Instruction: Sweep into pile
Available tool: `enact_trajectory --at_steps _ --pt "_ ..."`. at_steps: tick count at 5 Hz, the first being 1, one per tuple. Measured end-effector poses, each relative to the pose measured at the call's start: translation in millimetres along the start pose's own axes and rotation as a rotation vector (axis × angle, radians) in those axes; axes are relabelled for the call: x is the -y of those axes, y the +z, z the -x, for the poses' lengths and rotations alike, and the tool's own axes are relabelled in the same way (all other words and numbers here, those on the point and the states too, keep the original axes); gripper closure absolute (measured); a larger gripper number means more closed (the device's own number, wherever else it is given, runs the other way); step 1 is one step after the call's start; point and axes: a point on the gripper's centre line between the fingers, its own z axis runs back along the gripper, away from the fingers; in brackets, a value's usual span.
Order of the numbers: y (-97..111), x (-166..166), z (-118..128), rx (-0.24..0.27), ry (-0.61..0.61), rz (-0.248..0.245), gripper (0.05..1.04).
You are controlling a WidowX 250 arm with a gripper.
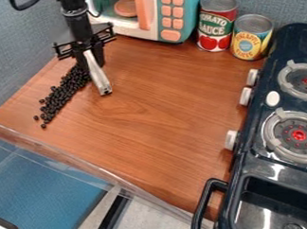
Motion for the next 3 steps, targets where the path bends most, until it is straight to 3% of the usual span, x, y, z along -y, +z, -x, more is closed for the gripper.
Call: enact_trajectory --at_steps 2,3 --pt "1 -7 4 0.003 -0.033 -0.018 0.757" --pt "17 6 9 0.026 -0.108 0.03 0.757"
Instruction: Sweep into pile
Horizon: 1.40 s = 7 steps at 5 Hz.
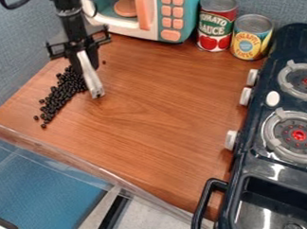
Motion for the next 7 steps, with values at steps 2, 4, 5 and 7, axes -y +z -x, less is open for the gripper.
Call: enact_trajectory --at_steps 2,4,5,7 --pt "9 42 36 -0.024 -0.22 0.048 0.757" --pt "2 35 83 -0.034 -0.561 -0.07 0.757" --pt "5 27 100 -0.02 -0.689 -0.116 0.757" --pt "0 7 115 -0.04 -0.834 -0.169 0.757"
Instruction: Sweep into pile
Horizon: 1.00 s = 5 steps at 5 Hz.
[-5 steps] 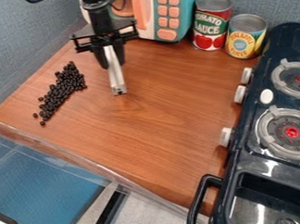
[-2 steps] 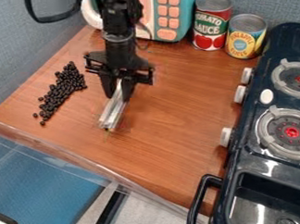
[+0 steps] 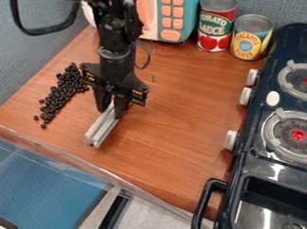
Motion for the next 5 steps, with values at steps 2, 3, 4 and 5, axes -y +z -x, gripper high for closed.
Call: enact_trajectory --at_steps 2,3,4,5 --pt "-10 -23 6 0.019 -0.058 -0.013 0.757" --pt "-11 -36 7 0.032 -0.079 -0.023 0.757" --pt "-13 -45 7 0.045 -0.066 -0.015 0.757" --pt "-8 -62 1 0.071 -0.021 -0.024 0.757"
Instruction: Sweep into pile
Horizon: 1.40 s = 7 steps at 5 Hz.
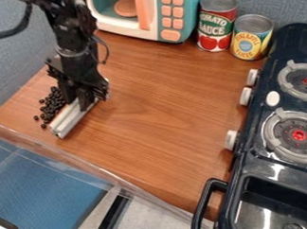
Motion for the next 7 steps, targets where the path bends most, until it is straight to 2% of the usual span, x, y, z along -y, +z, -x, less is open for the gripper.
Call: enact_trajectory --at_steps 2,3,4,5,6,7 --pt "2 5 -5 -0.009 0.03 0.04 0.757" --pt "7 37 -9 -0.024 -0.004 0.096 0.757" --pt "17 66 -19 -0.006 -0.034 0.126 0.757" --pt "26 95 -35 0.029 -0.078 0.116 0.757" --pt "13 119 -41 -0.004 -0.125 0.122 0.757" --pt "6 128 -54 -0.025 -0.131 0.113 0.692"
